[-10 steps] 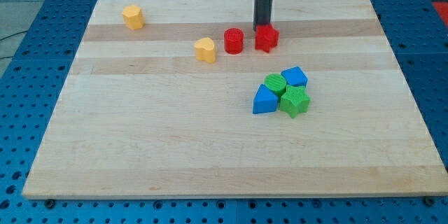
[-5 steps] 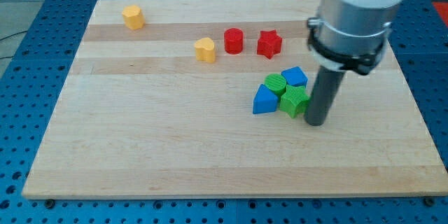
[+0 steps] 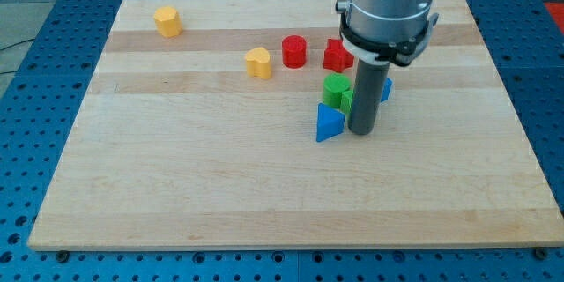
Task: Move the green star to the top left of the red circle
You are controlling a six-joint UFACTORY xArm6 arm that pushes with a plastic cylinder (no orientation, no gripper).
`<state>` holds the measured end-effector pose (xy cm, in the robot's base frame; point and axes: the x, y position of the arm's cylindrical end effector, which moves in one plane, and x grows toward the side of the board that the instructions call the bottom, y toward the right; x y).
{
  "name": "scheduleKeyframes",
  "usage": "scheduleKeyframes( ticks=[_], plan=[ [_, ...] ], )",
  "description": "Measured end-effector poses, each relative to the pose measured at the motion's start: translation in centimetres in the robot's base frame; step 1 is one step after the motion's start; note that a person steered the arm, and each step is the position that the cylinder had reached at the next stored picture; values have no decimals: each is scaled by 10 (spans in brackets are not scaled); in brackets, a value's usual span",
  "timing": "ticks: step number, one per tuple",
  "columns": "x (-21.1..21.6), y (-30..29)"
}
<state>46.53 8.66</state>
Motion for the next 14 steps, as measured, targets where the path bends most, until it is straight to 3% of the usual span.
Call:
scheduleKeyframes(
  ticks=[1, 2, 3, 5, 8, 10, 11, 13, 14],
  plan=[
    [-13, 1],
    [5, 1],
    [-3, -38],
    [-47, -23],
    [-38, 95],
    [-25, 123],
    [-34, 163],
    [-171, 105],
    [-205, 101]
  ],
)
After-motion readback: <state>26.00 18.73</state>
